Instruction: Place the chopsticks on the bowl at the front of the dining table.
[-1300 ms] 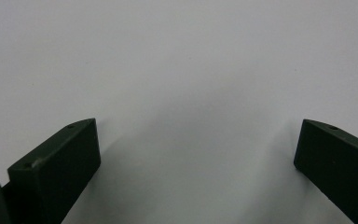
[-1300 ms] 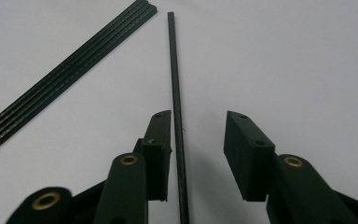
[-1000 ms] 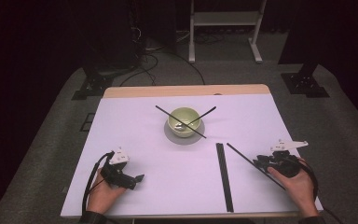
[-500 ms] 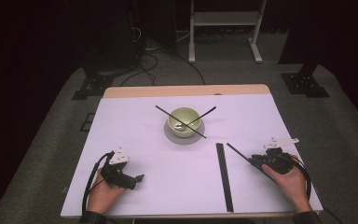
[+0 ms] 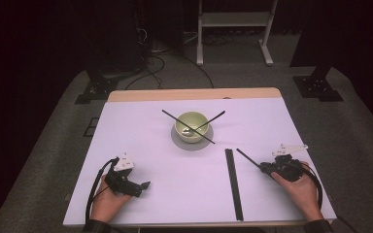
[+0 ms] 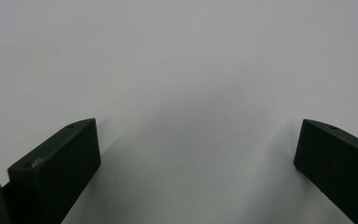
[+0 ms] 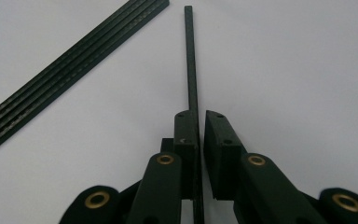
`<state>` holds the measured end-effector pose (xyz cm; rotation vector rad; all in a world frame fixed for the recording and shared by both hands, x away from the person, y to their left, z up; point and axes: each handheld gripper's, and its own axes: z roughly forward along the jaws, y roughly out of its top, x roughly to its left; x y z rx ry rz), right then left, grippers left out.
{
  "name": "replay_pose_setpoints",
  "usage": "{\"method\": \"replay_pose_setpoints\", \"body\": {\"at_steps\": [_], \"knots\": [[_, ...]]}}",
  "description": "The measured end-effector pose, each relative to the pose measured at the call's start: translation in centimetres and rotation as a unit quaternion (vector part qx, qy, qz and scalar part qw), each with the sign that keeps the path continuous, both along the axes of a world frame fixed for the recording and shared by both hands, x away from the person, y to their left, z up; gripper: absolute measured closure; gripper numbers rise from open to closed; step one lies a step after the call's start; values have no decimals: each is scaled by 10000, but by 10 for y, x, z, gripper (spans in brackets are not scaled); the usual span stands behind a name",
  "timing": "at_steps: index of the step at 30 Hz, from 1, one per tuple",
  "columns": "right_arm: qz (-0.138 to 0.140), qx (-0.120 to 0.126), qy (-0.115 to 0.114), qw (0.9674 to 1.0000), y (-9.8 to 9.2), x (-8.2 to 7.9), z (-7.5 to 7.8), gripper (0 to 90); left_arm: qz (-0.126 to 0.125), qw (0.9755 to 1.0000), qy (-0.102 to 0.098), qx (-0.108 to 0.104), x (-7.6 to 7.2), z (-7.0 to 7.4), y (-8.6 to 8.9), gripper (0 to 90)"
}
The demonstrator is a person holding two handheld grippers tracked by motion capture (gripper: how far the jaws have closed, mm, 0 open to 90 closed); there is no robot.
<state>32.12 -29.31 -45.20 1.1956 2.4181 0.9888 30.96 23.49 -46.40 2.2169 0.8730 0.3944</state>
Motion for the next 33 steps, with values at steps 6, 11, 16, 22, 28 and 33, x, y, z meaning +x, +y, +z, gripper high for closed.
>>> {"method": "replay_pose_setpoints", "body": {"at_steps": [6, 11, 16, 22, 28, 33], "knots": [[-44, 3, -15, 10000, 0, -1, -1, 847, 1, 10000, 0, 0, 0, 0, 0, 0], [-42, 6, -16, 10000, 0, -1, -1, 850, 1, 10000, 0, -1, 0, 0, 0, 0], [-62, 88, -5, 9999, -1, -1, -1, 854, 1, 10000, 1, 0, 0, 0, 0, 0], [-75, 122, 23, 9999, -2, 0, -1, 854, 0, 10000, 1, -1, 0, 0, 0, 0], [-106, 171, 7, 9998, -3, 0, 3, 854, 0, 10000, 1, 0, 0, 0, 0, 0], [-125, 216, -37, 9997, -4, -1, 9, 854, 1, 10000, 2, -1, 0, 0, 0, 0]]}}
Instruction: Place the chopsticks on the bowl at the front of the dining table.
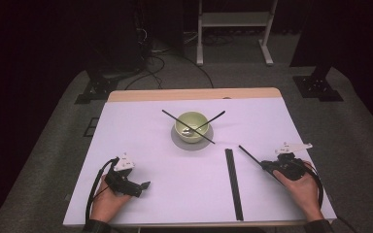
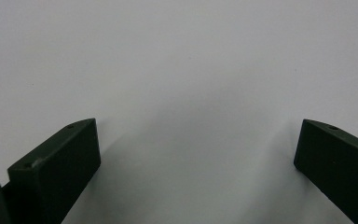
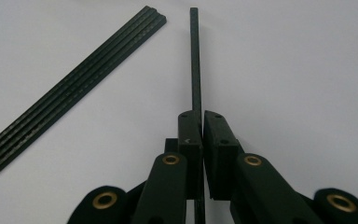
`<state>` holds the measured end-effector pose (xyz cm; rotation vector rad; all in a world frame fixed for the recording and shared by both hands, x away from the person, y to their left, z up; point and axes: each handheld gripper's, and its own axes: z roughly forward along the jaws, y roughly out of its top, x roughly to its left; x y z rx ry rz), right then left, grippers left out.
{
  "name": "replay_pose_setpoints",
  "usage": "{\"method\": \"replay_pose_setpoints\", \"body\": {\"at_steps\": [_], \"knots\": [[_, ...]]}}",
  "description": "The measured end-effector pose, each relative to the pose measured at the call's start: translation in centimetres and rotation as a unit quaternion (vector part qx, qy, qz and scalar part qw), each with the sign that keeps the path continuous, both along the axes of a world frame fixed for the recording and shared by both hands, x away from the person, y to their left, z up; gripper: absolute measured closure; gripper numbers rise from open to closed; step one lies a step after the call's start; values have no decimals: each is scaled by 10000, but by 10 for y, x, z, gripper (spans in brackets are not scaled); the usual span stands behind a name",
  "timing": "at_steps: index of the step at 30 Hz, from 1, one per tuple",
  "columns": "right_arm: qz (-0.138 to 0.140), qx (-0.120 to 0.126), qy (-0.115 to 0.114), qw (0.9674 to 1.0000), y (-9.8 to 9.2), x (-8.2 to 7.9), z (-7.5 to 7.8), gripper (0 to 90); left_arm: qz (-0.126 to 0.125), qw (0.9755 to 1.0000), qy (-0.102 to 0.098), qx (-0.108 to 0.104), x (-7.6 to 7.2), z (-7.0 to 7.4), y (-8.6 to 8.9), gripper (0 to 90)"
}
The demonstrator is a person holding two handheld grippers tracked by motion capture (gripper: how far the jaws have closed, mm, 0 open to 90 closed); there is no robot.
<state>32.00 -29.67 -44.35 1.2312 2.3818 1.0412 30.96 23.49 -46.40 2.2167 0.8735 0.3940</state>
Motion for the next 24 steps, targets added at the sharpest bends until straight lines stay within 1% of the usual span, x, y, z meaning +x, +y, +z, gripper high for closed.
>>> {"method": "replay_pose_setpoints", "body": {"at_steps": [5, 12, 24], "knots": [[1, 10, -83, 10000, 3, -1, 9, 854, -2, 10000, -2, 1, 0, 0, 0, 0], [85, 11, -170, 9998, 10, -2, 18, 854, -1, 10000, -2, 1, 0, 0, 0, 0], [142, 77, -250, 9996, 20, 4, 28, 854, 0, 10000, -1, 4, 0, 0, 0, 0]]}}
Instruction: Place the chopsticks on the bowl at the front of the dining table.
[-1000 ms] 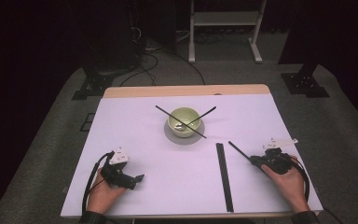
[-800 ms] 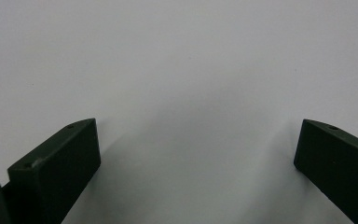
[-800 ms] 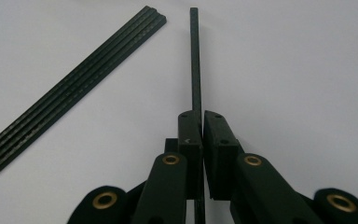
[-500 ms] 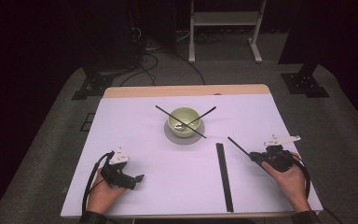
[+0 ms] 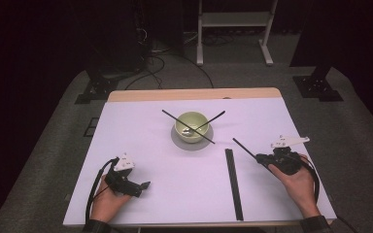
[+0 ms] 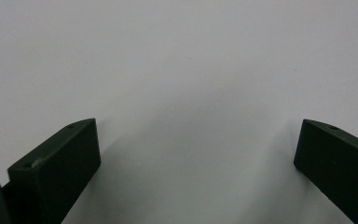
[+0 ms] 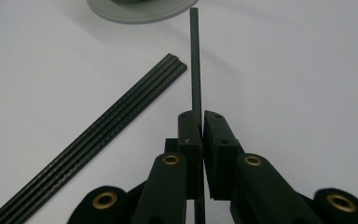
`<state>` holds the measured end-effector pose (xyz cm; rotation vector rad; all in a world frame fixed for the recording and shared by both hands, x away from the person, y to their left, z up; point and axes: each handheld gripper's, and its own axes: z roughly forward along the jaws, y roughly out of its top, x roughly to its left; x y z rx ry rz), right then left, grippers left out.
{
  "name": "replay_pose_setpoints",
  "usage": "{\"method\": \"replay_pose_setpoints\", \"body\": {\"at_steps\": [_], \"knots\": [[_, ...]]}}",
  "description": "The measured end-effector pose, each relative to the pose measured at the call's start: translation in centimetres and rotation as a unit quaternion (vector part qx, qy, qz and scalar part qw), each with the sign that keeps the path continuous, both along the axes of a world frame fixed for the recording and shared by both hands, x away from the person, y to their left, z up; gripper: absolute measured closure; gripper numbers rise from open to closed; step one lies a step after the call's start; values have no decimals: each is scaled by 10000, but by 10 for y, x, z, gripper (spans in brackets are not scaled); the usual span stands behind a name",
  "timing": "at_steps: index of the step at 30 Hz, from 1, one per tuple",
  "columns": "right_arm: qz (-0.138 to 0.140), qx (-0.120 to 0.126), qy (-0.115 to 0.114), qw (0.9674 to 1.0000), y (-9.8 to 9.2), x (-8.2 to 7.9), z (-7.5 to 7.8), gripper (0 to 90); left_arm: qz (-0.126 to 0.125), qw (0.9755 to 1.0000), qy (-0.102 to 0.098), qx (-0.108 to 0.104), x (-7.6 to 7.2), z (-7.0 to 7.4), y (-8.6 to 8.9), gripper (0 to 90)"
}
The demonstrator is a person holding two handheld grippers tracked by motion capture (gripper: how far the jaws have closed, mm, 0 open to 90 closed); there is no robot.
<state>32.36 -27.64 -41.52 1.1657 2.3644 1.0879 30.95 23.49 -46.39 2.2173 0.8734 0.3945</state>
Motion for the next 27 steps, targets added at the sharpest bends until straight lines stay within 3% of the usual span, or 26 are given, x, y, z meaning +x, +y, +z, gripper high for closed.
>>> {"method": "replay_pose_setpoints", "body": {"at_steps": [27], "knots": [[293, 232, -209, 9991, 34, 28, 26, 854, 0, 10000, -2, -3, 0, 0, 0, 0]]}}
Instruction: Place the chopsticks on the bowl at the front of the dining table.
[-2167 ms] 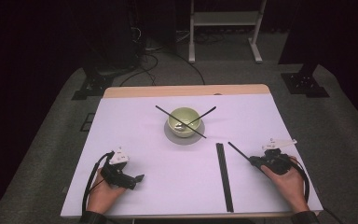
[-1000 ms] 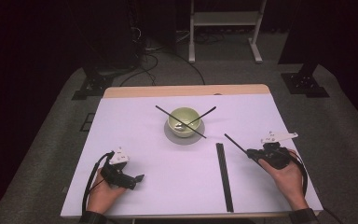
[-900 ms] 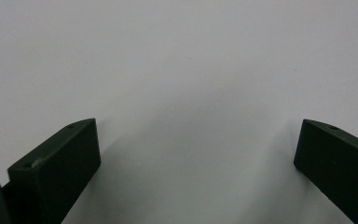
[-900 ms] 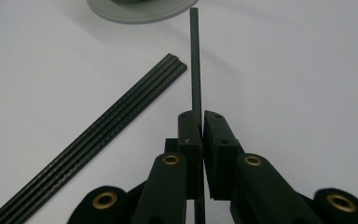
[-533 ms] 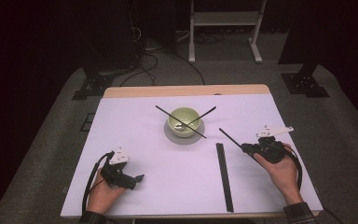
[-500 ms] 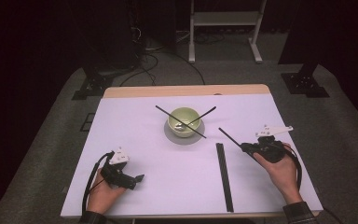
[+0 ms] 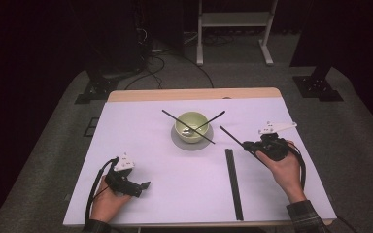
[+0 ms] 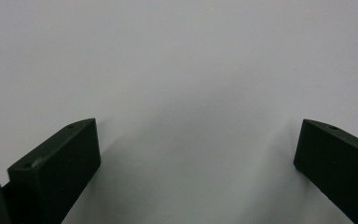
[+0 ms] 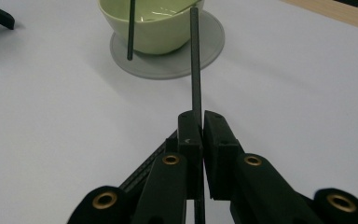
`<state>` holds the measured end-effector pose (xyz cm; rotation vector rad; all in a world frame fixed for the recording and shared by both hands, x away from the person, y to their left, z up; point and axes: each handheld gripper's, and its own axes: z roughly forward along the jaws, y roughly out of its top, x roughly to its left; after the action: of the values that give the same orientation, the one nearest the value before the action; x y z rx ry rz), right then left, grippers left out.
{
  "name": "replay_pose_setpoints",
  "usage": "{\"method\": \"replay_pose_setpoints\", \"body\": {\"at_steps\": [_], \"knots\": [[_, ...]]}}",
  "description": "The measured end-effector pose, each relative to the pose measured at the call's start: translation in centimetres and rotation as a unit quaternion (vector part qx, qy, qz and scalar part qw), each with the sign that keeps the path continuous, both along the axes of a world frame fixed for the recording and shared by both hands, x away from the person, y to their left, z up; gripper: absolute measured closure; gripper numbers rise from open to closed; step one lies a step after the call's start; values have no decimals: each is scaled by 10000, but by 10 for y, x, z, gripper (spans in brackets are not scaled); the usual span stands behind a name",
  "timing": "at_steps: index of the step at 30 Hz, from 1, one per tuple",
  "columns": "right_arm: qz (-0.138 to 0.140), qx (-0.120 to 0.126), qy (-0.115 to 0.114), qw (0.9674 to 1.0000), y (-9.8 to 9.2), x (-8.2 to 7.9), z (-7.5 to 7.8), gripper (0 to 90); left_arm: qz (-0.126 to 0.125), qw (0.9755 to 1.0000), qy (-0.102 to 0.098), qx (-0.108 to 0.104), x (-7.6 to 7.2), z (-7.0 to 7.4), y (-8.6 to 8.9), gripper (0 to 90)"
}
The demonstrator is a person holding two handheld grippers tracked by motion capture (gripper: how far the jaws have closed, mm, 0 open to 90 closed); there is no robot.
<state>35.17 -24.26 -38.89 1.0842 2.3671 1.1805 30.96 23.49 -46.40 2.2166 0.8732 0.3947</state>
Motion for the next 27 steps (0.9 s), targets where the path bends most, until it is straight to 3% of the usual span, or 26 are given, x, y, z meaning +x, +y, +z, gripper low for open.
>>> {"method": "replay_pose_setpoints", "body": {"at_steps": [27], "knots": [[135, 60, -53, 9999, 40, 36, 20, 854, 1, 10000, 0, 4, 0, 0, 0, 0]]}}
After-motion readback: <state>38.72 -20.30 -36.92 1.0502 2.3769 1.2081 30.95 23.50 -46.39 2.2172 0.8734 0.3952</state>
